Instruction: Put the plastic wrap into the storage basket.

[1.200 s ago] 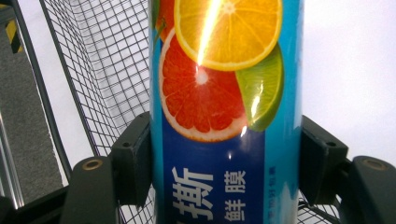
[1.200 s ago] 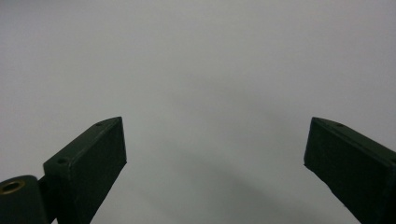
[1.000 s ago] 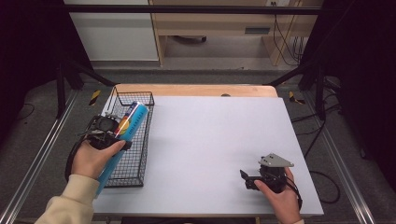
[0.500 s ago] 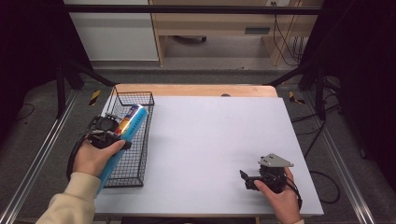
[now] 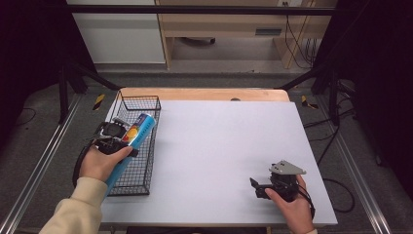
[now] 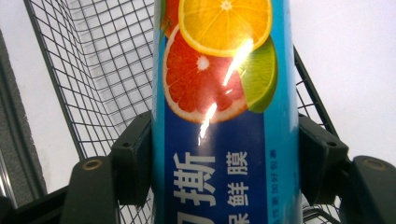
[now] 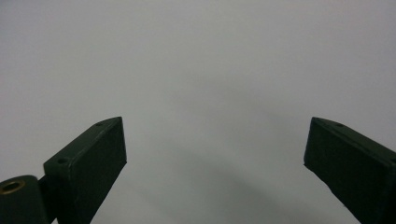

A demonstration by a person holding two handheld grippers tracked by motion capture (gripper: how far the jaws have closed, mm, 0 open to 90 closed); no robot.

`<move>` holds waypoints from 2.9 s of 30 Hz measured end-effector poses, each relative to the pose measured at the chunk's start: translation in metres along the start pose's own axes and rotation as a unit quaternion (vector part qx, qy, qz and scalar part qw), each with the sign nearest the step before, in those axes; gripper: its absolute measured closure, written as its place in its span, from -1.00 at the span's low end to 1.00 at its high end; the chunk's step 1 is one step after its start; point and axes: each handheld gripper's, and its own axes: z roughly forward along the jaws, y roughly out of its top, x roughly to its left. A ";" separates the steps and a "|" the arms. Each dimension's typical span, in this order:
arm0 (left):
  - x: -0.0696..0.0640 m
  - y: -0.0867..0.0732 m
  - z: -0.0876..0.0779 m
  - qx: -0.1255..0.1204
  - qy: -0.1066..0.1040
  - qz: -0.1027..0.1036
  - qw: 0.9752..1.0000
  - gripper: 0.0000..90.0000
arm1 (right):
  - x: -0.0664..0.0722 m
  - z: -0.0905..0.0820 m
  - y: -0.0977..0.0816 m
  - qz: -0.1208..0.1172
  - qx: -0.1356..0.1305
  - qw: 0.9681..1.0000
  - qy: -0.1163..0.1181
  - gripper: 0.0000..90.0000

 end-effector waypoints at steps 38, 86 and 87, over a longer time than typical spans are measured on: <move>0.010 0.013 0.024 0.078 0.005 -0.011 0.997 -0.31 | 0.001 0.002 -0.001 -0.004 0.007 1.000 0.008 -0.86; 0.006 0.018 0.034 0.109 0.020 0.019 0.994 -0.35 | 0.001 0.002 -0.001 -0.006 0.010 1.000 0.010 -0.86; 0.006 0.018 0.033 0.109 0.020 0.019 0.994 -0.35 | 0.001 0.002 -0.001 -0.006 0.010 1.000 0.010 -0.86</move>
